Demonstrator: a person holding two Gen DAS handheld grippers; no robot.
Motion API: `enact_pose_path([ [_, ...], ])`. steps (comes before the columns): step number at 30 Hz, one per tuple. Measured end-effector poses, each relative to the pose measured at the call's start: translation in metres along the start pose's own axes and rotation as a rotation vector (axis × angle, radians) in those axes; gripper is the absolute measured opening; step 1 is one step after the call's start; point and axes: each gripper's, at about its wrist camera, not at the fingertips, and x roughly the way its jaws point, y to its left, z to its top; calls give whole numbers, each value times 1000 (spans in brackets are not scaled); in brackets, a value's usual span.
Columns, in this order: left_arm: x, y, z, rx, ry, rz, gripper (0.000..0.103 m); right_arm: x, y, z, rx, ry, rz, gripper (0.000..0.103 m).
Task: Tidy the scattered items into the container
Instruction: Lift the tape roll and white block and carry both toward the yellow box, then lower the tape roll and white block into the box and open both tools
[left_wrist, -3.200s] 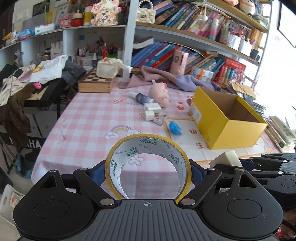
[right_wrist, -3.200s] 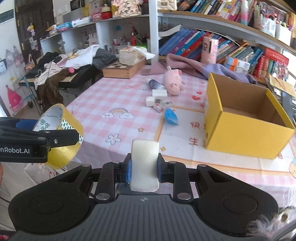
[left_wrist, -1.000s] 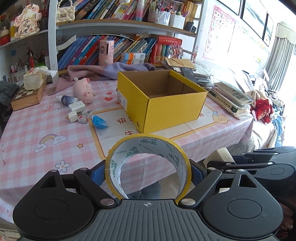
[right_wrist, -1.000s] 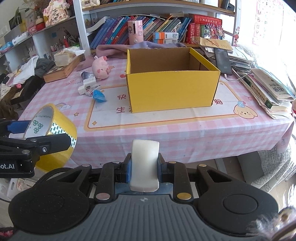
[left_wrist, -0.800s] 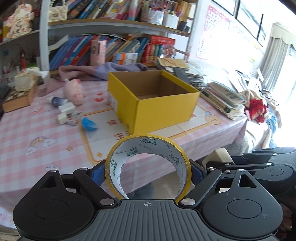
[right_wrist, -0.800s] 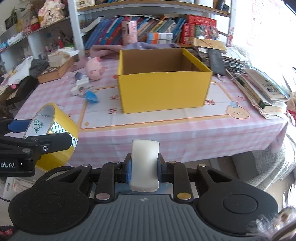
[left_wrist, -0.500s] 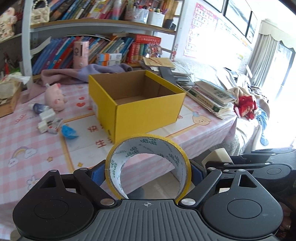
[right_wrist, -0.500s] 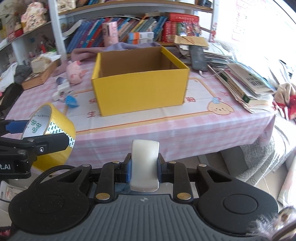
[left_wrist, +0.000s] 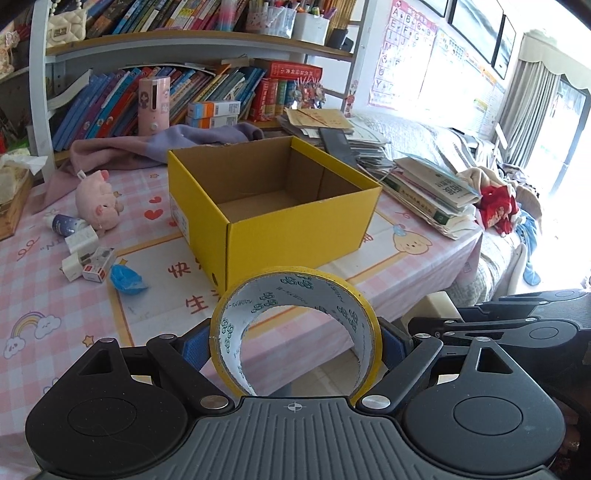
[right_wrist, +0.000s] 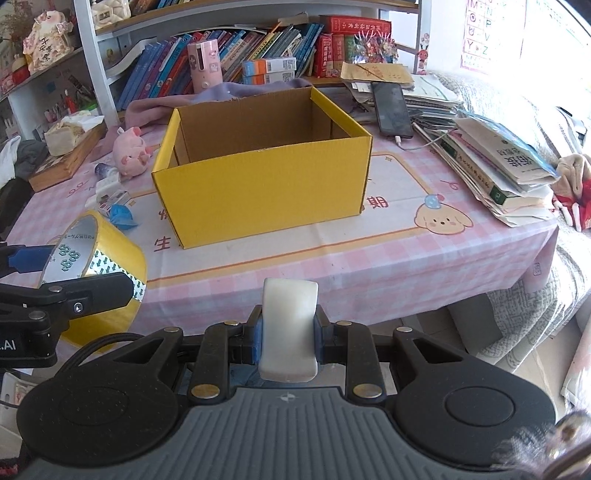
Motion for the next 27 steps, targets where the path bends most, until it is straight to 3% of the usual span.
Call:
enact_pose_path([
  [9, 13, 1, 37, 43, -80, 14, 89, 15, -6, 35, -25, -97, 14, 24],
  [18, 32, -7, 92, 79, -149, 70, 89, 28, -24, 107, -100, -211, 78, 24],
  [27, 71, -4, 128, 35, -152, 170, 89, 70, -45, 163, -189, -220, 168, 24],
])
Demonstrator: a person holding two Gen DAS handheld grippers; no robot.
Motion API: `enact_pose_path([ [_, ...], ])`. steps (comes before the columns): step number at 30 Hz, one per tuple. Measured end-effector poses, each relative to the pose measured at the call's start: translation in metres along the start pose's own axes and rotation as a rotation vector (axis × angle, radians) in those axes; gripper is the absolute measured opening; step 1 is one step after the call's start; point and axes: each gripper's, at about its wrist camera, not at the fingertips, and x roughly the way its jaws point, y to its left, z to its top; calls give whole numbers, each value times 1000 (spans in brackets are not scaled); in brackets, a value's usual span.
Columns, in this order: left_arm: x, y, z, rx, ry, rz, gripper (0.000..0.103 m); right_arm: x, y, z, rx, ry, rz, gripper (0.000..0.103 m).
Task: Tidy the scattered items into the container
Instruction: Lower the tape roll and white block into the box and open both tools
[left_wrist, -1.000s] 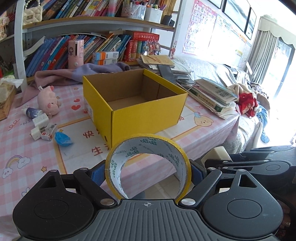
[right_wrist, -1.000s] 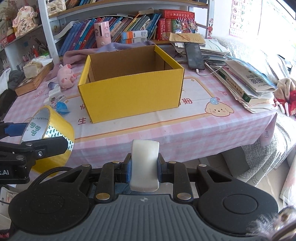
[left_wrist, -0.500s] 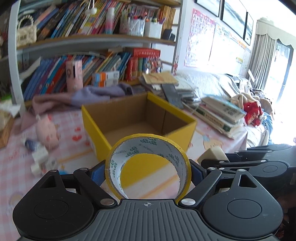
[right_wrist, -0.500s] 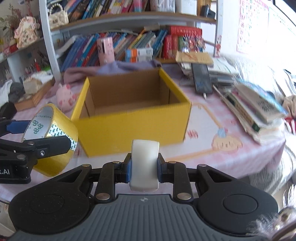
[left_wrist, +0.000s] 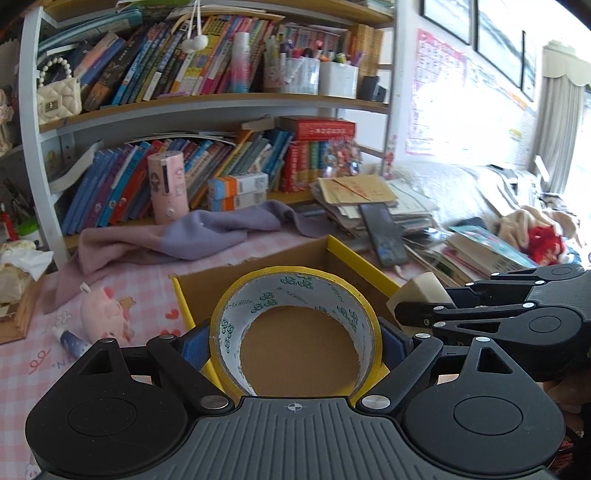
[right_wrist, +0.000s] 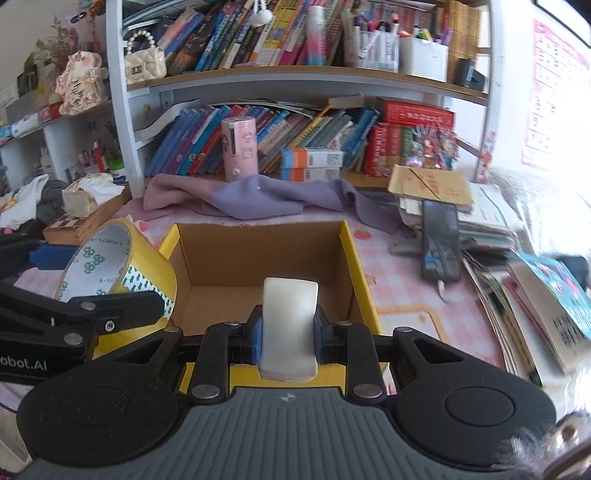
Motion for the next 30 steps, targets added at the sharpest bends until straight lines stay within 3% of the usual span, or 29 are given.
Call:
enact_pose_path([
  [8, 41, -2, 11, -14, 61, 104, 89, 51, -23, 19, -55, 40, 98, 24],
  [12, 63, -5, 13, 28, 108, 127, 89, 78, -28, 25, -93, 82, 139, 24],
  [18, 108, -6, 20, 161, 212, 135, 89, 129, -28, 35, -222, 170, 188, 24],
  [24, 155, -14, 13, 424, 371, 78, 89, 171, -9, 42, -529, 248, 237, 24],
  [30, 184, -18, 0, 498, 472, 36, 90, 197, -2, 39, -645, 315, 272, 24],
])
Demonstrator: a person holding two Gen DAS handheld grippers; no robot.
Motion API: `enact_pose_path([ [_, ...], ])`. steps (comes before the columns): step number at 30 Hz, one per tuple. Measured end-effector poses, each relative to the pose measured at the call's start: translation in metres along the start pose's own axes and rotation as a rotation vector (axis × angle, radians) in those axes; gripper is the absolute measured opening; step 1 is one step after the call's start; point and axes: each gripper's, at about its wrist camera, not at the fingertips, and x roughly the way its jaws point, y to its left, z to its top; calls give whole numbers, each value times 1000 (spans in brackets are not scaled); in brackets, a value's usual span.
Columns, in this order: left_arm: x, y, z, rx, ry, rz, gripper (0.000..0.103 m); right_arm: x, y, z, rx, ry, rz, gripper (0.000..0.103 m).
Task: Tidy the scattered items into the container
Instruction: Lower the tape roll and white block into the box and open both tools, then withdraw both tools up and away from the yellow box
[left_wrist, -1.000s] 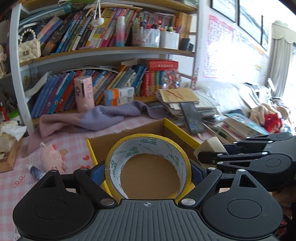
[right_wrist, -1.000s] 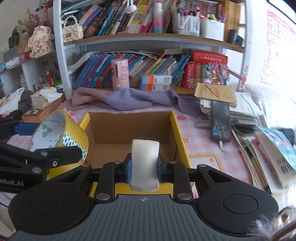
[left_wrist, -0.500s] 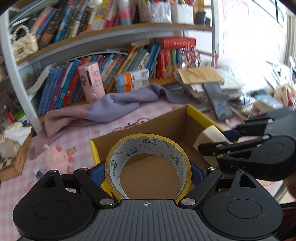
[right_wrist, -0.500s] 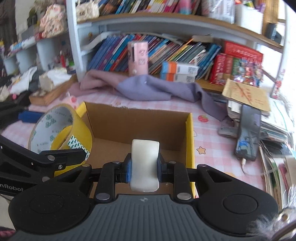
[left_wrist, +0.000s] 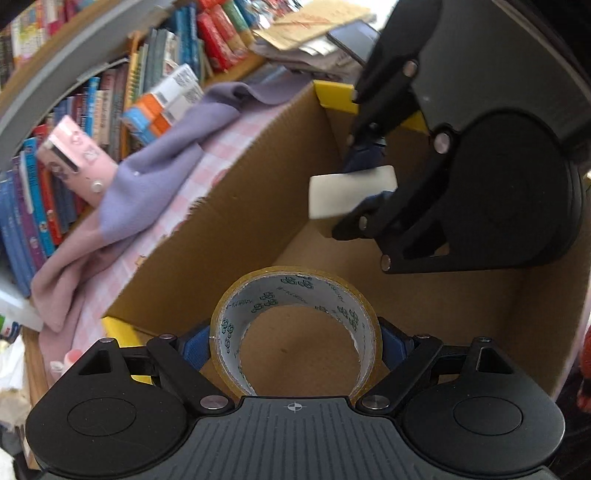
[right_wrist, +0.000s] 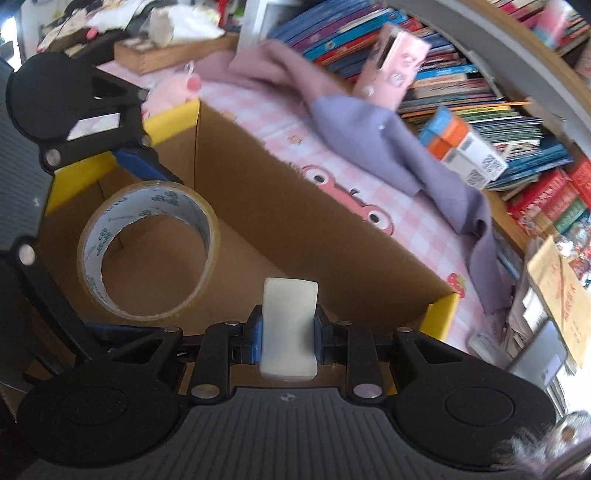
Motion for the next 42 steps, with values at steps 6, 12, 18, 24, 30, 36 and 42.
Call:
enact_pose_path([
  [6, 6, -3, 3, -6, 5, -16, 90, 11, -7, -7, 18, 38, 29, 24],
  [12, 5, -4, 4, -4, -6, 27, 93, 5, -16, -8, 58, 2, 35, 34],
  [18, -18, -5, 3, -25, -90, 54, 95, -17, -24, -6, 139, -89, 23, 44],
  [24, -61, 12, -3, -169, -196, 111, 96, -55, -34, -11, 281, -225, -8, 53],
  [30, -95, 32, -17, -411, -274, 167, 99, -88, -33, -19, 430, -305, -19, 54],
  [36, -114, 34, -36, -580, -306, 208, 99, -98, -16, -31, 524, -320, -39, 56],
  [42, -121, 28, -64, -732, -305, 222, 99, -100, 10, -36, 503, -310, -88, 65],
])
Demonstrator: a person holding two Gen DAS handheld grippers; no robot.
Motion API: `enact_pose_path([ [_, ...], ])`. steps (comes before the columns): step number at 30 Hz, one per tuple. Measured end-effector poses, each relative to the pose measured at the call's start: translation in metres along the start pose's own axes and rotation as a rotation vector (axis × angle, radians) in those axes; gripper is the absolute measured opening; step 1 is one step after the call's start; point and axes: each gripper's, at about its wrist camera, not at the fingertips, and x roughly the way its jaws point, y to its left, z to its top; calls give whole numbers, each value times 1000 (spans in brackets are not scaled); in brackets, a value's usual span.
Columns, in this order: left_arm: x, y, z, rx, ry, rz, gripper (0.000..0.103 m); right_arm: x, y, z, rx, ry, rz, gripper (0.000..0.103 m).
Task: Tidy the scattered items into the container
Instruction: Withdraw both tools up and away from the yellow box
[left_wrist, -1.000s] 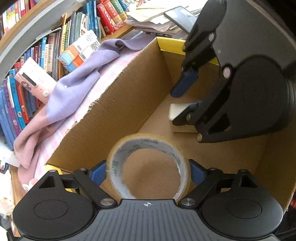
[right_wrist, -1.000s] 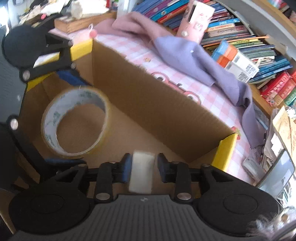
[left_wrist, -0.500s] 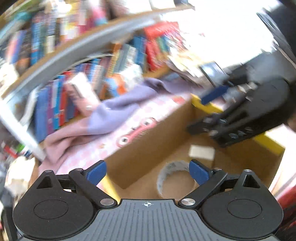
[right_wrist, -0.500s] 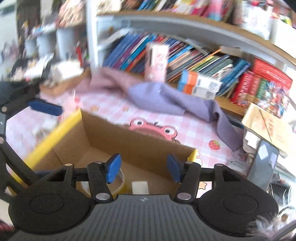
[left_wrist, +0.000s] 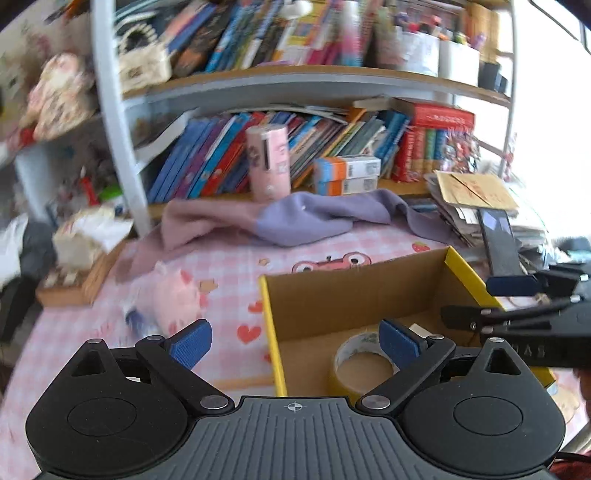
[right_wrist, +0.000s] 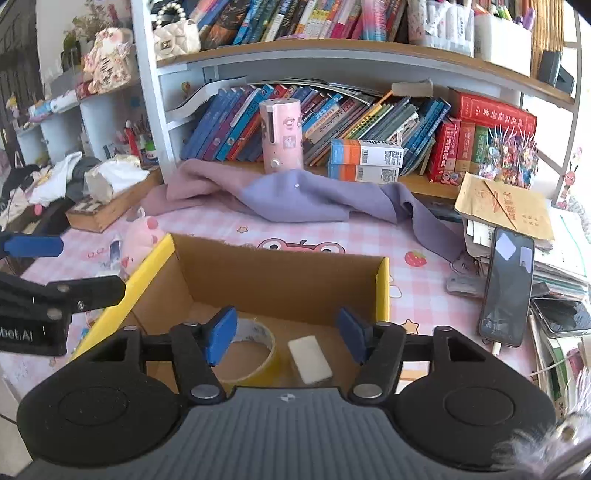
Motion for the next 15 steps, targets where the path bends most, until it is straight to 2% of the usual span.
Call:
enact_pose_path([
  [2, -3, 4, -5, 0, 5, -15, 99, -5, 8, -4, -26, -20, -19, 68],
  [6, -16, 14, -11, 32, -24, 11, 99, -13, 20, -7, -25, -39, -40, 70],
  [11, -31, 33, -18, -39, -65, -1, 99, -29, 30, -10, 26, -64, -92, 71],
  [15, -45, 44, -24, -35, -119, 55, 99, -45, 38, -16, 94, -78, -149, 71],
])
